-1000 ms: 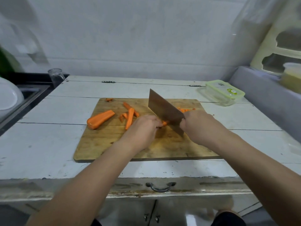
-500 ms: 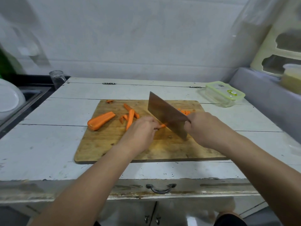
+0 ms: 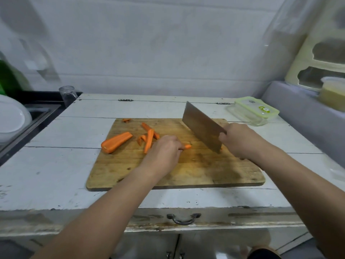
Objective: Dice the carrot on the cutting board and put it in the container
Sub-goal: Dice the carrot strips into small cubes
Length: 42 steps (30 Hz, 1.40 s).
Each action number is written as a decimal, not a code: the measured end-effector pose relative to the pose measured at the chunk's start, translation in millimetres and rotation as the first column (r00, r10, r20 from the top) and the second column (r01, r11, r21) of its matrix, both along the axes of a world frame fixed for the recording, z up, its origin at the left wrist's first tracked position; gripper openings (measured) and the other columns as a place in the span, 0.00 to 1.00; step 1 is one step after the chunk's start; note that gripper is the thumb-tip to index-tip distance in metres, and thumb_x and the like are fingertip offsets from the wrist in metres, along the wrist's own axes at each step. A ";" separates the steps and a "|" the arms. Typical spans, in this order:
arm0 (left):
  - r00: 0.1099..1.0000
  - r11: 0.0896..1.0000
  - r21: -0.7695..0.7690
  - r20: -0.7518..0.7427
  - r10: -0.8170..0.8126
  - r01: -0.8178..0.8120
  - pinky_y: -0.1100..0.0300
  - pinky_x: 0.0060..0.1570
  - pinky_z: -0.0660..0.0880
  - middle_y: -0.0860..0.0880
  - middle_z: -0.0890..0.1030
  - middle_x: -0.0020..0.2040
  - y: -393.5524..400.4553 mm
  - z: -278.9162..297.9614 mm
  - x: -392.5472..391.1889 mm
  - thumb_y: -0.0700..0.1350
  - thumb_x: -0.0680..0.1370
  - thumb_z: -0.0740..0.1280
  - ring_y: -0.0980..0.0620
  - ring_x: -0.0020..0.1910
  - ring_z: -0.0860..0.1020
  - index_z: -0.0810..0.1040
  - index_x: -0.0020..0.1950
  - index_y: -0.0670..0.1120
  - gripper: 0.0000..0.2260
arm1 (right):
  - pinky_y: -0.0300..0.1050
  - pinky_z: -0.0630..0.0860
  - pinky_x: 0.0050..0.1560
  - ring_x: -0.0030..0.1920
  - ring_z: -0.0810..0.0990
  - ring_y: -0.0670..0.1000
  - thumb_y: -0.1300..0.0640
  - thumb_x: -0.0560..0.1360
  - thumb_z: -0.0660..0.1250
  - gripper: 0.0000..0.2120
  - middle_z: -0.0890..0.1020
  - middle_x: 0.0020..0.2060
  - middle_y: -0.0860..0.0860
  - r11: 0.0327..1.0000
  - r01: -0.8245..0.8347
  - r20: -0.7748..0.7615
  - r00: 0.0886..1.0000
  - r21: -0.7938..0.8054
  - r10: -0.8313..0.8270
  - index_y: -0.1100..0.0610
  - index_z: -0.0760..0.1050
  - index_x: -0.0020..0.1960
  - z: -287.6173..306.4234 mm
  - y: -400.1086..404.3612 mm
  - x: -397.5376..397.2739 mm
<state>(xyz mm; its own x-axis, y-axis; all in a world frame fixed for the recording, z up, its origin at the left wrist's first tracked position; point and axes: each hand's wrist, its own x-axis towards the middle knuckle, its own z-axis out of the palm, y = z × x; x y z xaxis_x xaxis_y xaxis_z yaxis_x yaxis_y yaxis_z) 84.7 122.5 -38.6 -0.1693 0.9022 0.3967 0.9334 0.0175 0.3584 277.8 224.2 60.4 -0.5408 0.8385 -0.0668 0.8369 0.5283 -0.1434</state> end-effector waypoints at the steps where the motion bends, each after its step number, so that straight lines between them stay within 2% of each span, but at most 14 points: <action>1: 1.000 1.000 0.007 -0.007 -0.005 0.005 0.48 0.57 0.77 0.48 0.82 0.52 2.7 0.9 2.1 0.40 0.81 0.68 0.48 0.55 0.77 0.87 0.58 0.46 0.09 | 0.48 0.74 0.41 0.43 0.79 0.60 0.54 0.82 0.57 0.10 0.78 0.42 0.56 1.000 0.011 -0.040 0.999 0.000 -0.011 0.58 0.74 0.48 0.2 0.0 2.7; 3: 1.000 1.000 0.026 -0.019 -0.011 0.011 0.48 0.58 0.77 0.48 0.82 0.52 6.4 2.0 5.6 0.39 0.80 0.68 0.48 0.55 0.78 0.87 0.58 0.46 0.10 | 0.48 0.72 0.41 0.45 0.78 0.60 0.52 0.82 0.57 0.11 0.78 0.43 0.56 1.000 -0.005 -0.113 0.994 0.005 0.005 0.54 0.73 0.45 0.4 -3.1 5.1; 8: 1.000 0.999 0.050 -0.025 0.006 -0.005 0.51 0.61 0.76 0.50 0.83 0.55 5.2 2.6 9.1 0.40 0.80 0.68 0.50 0.57 0.77 0.86 0.59 0.47 0.10 | 0.46 0.66 0.33 0.39 0.75 0.54 0.52 0.82 0.56 0.13 0.74 0.37 0.49 0.998 -0.060 -0.087 0.994 0.012 0.061 0.50 0.68 0.39 1.0 -22.3 3.5; 10: 1.000 0.999 0.039 -0.026 0.009 -0.008 0.51 0.61 0.76 0.50 0.83 0.55 5.5 2.7 9.9 0.40 0.81 0.67 0.50 0.57 0.77 0.86 0.58 0.47 0.10 | 0.46 0.67 0.35 0.40 0.74 0.54 0.53 0.83 0.55 0.12 0.73 0.38 0.50 0.996 -0.079 -0.023 0.997 0.031 0.080 0.51 0.68 0.41 1.1 -26.7 2.7; 13: 1.000 0.999 0.044 -0.013 0.002 -0.002 0.51 0.60 0.77 0.49 0.84 0.54 6.1 2.1 9.4 0.39 0.80 0.68 0.49 0.57 0.77 0.87 0.57 0.46 0.10 | 0.46 0.73 0.43 0.43 0.76 0.55 0.55 0.84 0.56 0.09 0.76 0.42 0.53 0.984 -0.149 0.108 0.984 0.097 0.139 0.56 0.71 0.48 1.4 -33.0 -1.1; 16: 1.000 0.999 0.042 0.001 -0.012 0.012 0.51 0.60 0.76 0.49 0.84 0.54 7.1 4.0 7.9 0.37 0.80 0.68 0.48 0.57 0.78 0.86 0.57 0.46 0.11 | 0.46 0.75 0.44 0.46 0.80 0.57 0.58 0.83 0.58 0.06 0.78 0.46 0.54 0.973 -0.195 0.207 0.964 0.126 0.167 0.58 0.73 0.53 -3.1 -30.3 -16.4; 18: 0.999 0.999 0.037 0.017 -0.027 0.026 0.51 0.60 0.76 0.48 0.83 0.54 6.6 5.0 8.5 0.37 0.80 0.67 0.48 0.56 0.78 0.86 0.58 0.47 0.12 | 0.47 0.75 0.42 0.46 0.80 0.58 0.58 0.82 0.59 0.07 0.78 0.46 0.55 0.975 -0.192 0.195 0.966 0.111 0.168 0.59 0.74 0.54 -4.3 -23.8 -27.5; 22: 1.000 0.999 0.037 0.008 -0.025 0.025 0.49 0.57 0.77 0.47 0.82 0.52 1.1 4.0 9.2 0.38 0.80 0.67 0.47 0.54 0.79 0.86 0.59 0.47 0.12 | 0.51 0.79 0.49 0.48 0.82 0.58 0.57 0.82 0.58 0.11 0.81 0.44 0.55 0.984 -0.158 0.061 0.986 0.085 0.153 0.59 0.77 0.47 0.4 -13.9 -27.7; 25: 1.000 0.999 0.045 0.025 0.009 -0.010 0.54 0.59 0.77 0.49 0.81 0.54 -0.2 4.4 10.2 0.39 0.81 0.67 0.48 0.55 0.79 0.85 0.61 0.45 0.11 | 0.49 0.76 0.42 0.43 0.79 0.56 0.55 0.83 0.55 0.13 0.79 0.42 0.55 0.994 -0.093 -0.031 0.995 0.055 0.094 0.57 0.75 0.45 4.0 -15.5 -12.0; 29: 0.999 0.999 0.052 0.039 0.010 -0.012 0.55 0.60 0.77 0.50 0.81 0.54 0.4 5.1 10.0 0.39 0.81 0.67 0.50 0.55 0.79 0.86 0.60 0.46 0.11 | 0.47 0.70 0.37 0.39 0.74 0.54 0.54 0.84 0.54 0.12 0.75 0.39 0.53 0.986 -0.133 0.019 0.991 0.099 0.132 0.56 0.72 0.45 6.0 -31.0 -1.7; 33: 0.999 0.998 0.058 0.045 0.017 -0.019 0.58 0.61 0.77 0.50 0.82 0.56 1.1 5.7 11.5 0.40 0.82 0.67 0.52 0.56 0.78 0.85 0.60 0.46 0.10 | 0.48 0.78 0.46 0.44 0.80 0.56 0.56 0.83 0.57 0.10 0.80 0.42 0.53 0.971 -0.184 0.104 0.980 0.151 0.169 0.55 0.72 0.44 -6.5 -40.5 -5.4; 36: 0.999 0.999 0.039 0.035 0.001 -0.003 0.53 0.59 0.78 0.48 0.83 0.54 3.1 5.4 9.2 0.38 0.80 0.67 0.49 0.55 0.79 0.86 0.57 0.45 0.10 | 0.51 0.81 0.46 0.40 0.79 0.57 0.56 0.81 0.59 0.13 0.76 0.35 0.51 0.963 -0.189 0.084 0.981 0.190 0.176 0.52 0.68 0.37 -13.2 -34.6 -20.9; 39: 0.999 0.999 0.039 0.039 0.004 -0.005 0.50 0.55 0.78 0.47 0.83 0.52 1.8 1.6 6.1 0.36 0.79 0.68 0.47 0.53 0.80 0.87 0.55 0.44 0.10 | 0.49 0.78 0.47 0.42 0.78 0.57 0.57 0.82 0.59 0.11 0.75 0.37 0.52 0.988 -0.130 0.004 0.992 0.087 0.130 0.55 0.71 0.41 -5.6 -29.8 -36.9; 42: 0.999 0.999 0.048 0.053 0.006 -0.009 0.53 0.60 0.77 0.49 0.83 0.55 -1.1 1.8 6.7 0.38 0.81 0.67 0.49 0.56 0.79 0.86 0.59 0.46 0.11 | 0.50 0.80 0.50 0.47 0.82 0.58 0.58 0.82 0.58 0.10 0.80 0.42 0.55 0.997 -0.078 -0.018 0.997 -0.004 0.078 0.57 0.74 0.44 3.8 -25.4 -28.6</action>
